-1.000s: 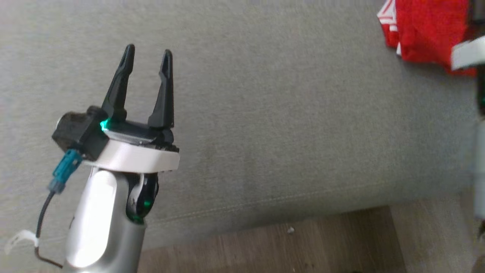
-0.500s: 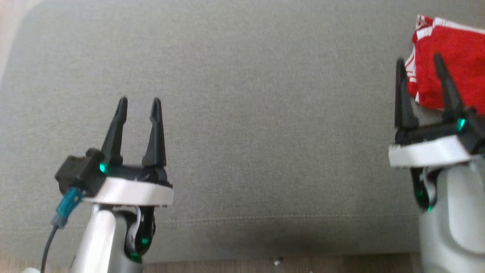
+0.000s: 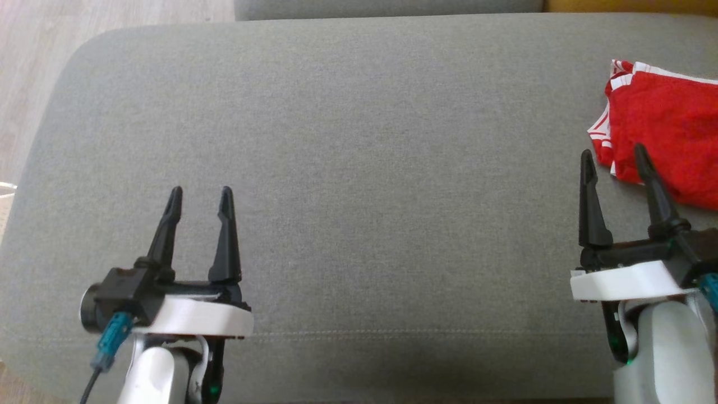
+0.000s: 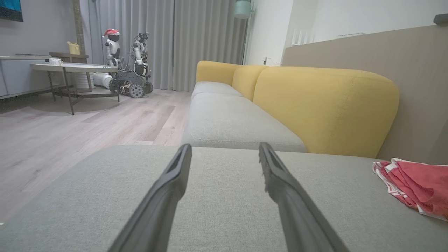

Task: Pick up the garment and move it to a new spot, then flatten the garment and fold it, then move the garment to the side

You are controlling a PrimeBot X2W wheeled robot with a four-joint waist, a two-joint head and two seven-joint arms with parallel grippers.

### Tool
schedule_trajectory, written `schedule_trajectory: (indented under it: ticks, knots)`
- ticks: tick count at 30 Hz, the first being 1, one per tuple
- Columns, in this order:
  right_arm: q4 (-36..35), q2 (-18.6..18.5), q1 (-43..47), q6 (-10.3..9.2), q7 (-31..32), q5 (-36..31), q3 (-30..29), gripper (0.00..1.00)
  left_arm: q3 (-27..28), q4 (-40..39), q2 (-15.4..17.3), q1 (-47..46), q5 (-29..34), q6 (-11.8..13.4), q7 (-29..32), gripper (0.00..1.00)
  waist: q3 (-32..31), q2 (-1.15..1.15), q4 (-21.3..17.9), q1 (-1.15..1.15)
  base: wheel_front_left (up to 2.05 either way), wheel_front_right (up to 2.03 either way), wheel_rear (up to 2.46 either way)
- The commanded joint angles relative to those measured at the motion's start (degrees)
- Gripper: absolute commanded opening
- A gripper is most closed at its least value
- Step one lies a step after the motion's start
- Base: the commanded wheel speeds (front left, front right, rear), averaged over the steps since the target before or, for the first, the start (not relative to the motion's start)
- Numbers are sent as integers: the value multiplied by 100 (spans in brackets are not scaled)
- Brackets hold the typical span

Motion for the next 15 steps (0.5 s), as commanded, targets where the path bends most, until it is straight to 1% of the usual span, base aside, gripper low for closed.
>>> schedule_trajectory:
  ticks: [1, 4, 8, 13, 15]
  knots:
    - [-236, 51, -25, 19, -51, -87, 135, 100, 234, -240, 40, -125, 19, 66, -29, 100, -10, 0, -10, 1, 0, 0, 0]
    - [-282, 62, 1, 19, -51, -73, 134, 100, 281, -340, 40, -132, -20, 159, -29, 100, -24, 0, -19, 1, 0, 0, 0]
    - [-300, 68, 25, 19, -51, -40, 167, 100, 272, -394, 40, -121, -21, 196, -29, 100, -18, 0, -24, 1, 0, 0, 0]
    - [-311, 69, 20, 19, -52, 23, 193, 100, 223, -415, 40, -131, 35, 165, -29, 100, 13, 0, -22, 1, 0, 0, 0]
    - [-310, 70, 16, 19, -52, 38, 208, 100, 217, -371, 40, -119, -42, 105, -29, 100, 17, 0, -20, 1, 0, 0, 0]
